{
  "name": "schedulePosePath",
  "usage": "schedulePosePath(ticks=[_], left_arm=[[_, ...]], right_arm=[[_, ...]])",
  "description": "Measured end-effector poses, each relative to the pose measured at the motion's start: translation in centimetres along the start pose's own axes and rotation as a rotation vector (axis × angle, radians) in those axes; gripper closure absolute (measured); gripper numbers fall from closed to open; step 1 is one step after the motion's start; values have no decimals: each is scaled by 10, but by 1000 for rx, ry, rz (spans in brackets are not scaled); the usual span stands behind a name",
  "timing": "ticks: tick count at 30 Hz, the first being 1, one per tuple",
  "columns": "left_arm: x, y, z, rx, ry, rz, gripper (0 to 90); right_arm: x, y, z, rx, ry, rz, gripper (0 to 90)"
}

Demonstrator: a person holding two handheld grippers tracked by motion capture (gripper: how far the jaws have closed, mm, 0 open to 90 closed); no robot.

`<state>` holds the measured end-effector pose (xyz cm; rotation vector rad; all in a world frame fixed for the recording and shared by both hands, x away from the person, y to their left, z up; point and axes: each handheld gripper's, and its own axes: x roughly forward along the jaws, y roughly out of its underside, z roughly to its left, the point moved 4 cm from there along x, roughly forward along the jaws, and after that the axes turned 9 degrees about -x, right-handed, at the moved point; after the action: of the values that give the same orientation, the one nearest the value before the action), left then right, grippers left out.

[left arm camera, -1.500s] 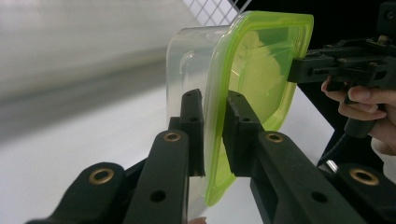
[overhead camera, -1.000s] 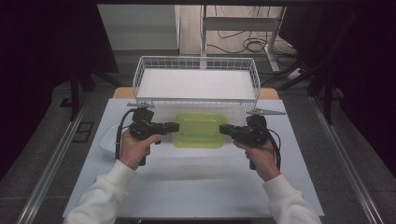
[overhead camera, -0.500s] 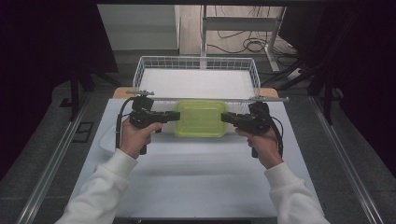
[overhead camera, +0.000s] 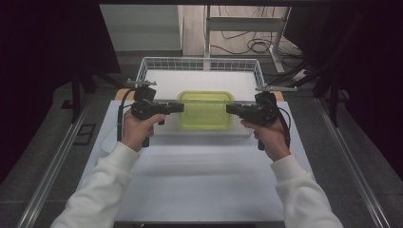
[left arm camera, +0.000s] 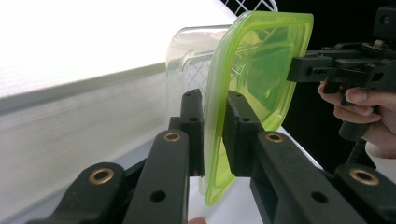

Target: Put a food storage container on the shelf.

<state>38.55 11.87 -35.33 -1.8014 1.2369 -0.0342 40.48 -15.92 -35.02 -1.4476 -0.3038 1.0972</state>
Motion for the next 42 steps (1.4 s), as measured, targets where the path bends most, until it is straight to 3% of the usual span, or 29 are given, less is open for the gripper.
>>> schedulePosePath(ticks=[21, 32, 42], left_arm=[[-1, -54, 2, 3, -7, -9, 793], [6, -77, 17, -45, -8, 5, 793], [23, -84, 38, -77, -9, 51, 794]], right_arm=[[9, -50, -18, -10, 6, -8, 786], [26, -71, -37, 18, -8, 25, 787], [44, -69, -53, 77, -11, 54, 788]])
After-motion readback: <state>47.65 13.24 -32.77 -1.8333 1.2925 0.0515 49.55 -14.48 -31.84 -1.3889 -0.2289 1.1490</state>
